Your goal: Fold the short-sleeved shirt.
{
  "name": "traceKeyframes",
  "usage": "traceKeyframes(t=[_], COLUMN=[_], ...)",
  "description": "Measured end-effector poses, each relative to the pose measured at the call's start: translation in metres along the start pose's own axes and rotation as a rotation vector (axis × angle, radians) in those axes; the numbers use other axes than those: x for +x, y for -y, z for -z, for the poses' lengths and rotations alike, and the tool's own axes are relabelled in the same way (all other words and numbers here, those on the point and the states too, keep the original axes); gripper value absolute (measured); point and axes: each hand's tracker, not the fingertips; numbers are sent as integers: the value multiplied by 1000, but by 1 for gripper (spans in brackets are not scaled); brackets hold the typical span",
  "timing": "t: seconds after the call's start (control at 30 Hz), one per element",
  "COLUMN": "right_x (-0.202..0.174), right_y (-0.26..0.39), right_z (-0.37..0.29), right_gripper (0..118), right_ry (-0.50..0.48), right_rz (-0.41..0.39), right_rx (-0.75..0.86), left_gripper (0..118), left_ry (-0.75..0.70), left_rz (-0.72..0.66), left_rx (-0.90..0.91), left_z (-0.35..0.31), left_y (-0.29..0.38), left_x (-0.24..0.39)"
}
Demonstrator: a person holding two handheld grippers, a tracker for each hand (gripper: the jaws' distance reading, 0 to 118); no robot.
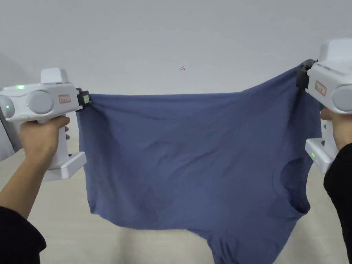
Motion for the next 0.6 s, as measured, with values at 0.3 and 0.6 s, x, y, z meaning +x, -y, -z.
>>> traceKeyframes(t=[0.3,0.6], right_x=[-2,4], right_y=[-20,67], right_z=[31,62], right_gripper=[2,2], right_ry=[18,0], right_rz=[-8,26], right_rx=[58,-50], left_gripper=[6,6], left_ry=[18,35], left_rz=[-24,-52], left_rx=[26,-94], left_z=[42,99], left_y=[-13,84], left_x=[-2,3])
